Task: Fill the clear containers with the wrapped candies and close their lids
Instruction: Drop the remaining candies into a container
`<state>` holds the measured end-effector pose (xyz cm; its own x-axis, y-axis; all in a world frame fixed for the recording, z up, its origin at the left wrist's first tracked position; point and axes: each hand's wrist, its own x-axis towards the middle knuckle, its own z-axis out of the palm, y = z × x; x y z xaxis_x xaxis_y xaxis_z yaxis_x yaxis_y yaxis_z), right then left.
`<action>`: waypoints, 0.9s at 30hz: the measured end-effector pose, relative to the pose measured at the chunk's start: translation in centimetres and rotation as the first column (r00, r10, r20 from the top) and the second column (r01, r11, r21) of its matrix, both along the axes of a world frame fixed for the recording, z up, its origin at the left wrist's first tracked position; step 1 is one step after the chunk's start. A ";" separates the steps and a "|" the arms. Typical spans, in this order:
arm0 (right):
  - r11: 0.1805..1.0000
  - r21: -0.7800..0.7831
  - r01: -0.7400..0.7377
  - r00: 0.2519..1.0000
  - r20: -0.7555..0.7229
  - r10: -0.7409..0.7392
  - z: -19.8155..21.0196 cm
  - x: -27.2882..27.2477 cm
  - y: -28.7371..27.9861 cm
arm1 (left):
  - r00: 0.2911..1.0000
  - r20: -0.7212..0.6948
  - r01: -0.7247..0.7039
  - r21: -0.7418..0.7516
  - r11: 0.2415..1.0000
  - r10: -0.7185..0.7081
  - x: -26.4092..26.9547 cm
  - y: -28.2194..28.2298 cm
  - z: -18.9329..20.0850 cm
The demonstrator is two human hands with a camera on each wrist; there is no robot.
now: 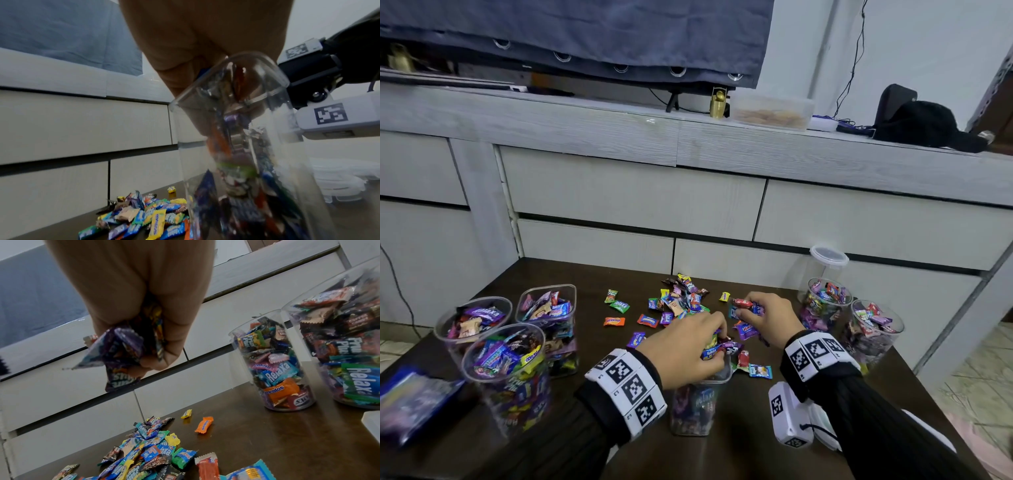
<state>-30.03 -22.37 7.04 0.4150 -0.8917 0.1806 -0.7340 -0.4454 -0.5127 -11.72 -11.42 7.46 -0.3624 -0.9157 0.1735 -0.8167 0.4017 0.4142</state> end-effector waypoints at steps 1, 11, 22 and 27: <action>1.000 0.001 -0.002 1.000 0.001 0.002 0.0 0.0 0.0 | 1.000 0.031 0.003 0.009 1.000 -0.003 -0.1 0.0 0.3; 1.000 0.004 -0.007 1.000 -0.008 0.007 0.1 0.5 0.1 | 0.949 0.316 -0.033 0.141 0.989 -0.013 -0.4 -0.8 1.8; 1.000 0.004 -0.028 1.000 0.001 0.028 1.1 0.4 0.7 | 0.992 0.115 0.029 0.139 0.990 -0.046 0.3 -0.4 2.4; 0.998 -0.064 -0.014 0.984 0.177 0.025 2.7 0.7 1.1 | 0.984 -0.145 -0.088 0.109 0.990 0.104 1.8 0.3 0.0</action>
<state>-29.29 -21.27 9.74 0.3889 -0.8683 0.3079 -0.6244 -0.4941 -0.6050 -9.88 -11.07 7.42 -0.2491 -0.9607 0.1228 -0.7752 0.2738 0.5694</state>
